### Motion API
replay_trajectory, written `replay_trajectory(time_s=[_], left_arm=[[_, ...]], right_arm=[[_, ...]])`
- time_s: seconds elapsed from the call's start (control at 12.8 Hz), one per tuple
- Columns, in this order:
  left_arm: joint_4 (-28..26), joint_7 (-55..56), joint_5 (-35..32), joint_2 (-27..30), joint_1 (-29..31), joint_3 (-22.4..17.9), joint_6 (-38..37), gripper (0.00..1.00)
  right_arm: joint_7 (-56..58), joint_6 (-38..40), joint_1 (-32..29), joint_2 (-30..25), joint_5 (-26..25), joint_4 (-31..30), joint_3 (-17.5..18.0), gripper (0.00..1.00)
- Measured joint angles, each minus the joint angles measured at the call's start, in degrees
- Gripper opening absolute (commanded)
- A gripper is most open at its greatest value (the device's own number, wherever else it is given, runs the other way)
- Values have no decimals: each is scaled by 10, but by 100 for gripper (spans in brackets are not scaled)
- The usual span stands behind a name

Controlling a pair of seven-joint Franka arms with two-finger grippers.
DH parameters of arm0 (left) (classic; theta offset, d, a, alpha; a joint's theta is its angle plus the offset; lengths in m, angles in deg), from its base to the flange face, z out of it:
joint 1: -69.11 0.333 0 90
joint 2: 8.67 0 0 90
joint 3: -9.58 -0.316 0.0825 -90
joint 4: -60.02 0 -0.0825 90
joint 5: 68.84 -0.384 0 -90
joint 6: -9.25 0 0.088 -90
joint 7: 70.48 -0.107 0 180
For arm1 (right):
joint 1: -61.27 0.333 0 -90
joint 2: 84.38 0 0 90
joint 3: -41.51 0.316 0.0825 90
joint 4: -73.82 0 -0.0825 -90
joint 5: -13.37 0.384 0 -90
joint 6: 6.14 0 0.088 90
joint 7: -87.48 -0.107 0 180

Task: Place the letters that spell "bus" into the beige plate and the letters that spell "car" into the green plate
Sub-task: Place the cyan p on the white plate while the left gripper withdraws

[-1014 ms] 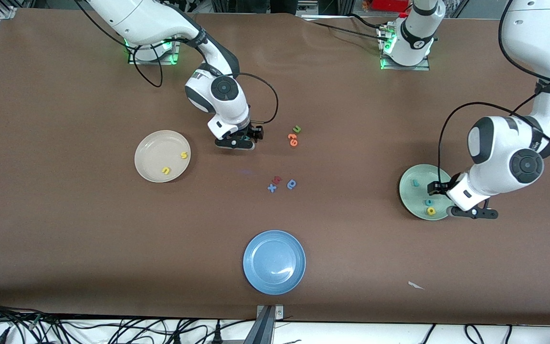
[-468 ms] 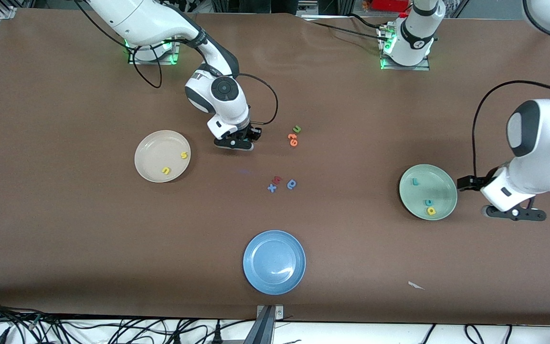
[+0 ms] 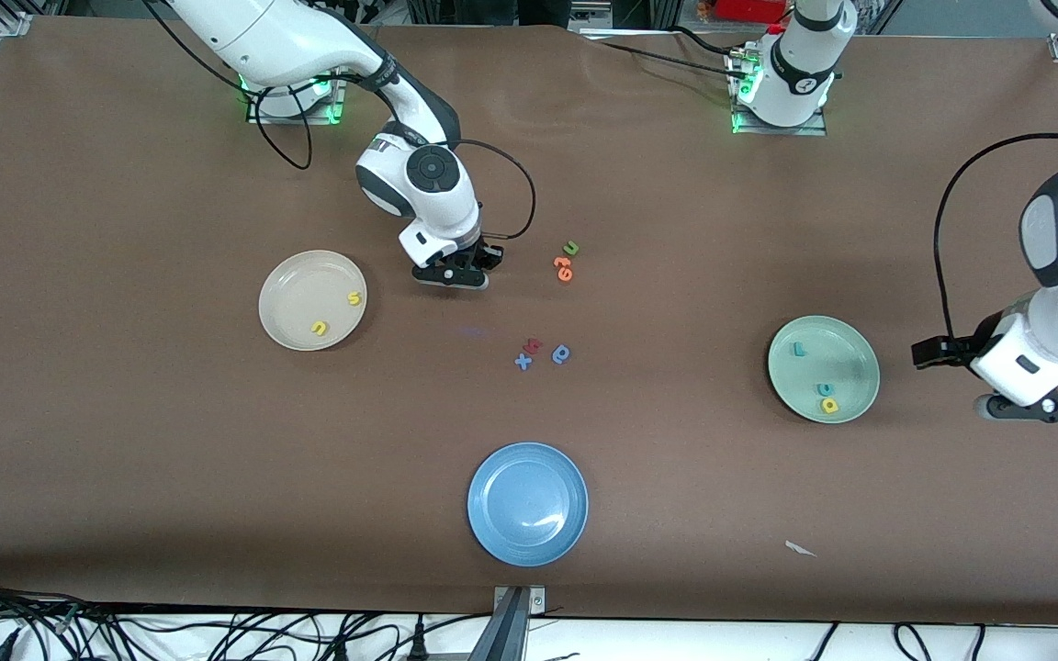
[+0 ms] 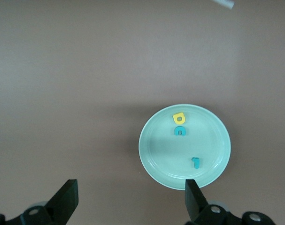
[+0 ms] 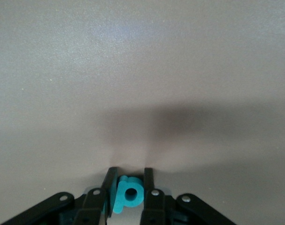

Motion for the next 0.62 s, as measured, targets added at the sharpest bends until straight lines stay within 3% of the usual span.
replay_trajectory(time_s=[0.16, 0.39, 0.62], left_arm=[[-17, 11, 0, 59, -17, 1, 11, 100], [-54, 17, 0, 143, -47, -10, 12, 100], [-97, 19, 0, 176, -52, -17, 18, 100]], right_arm=[[11, 5, 0, -5, -6, 2, -4, 0], [86, 79, -23, -47, -6, 10, -13, 0], [207, 146, -76, -106, 22, 10, -11, 0]])
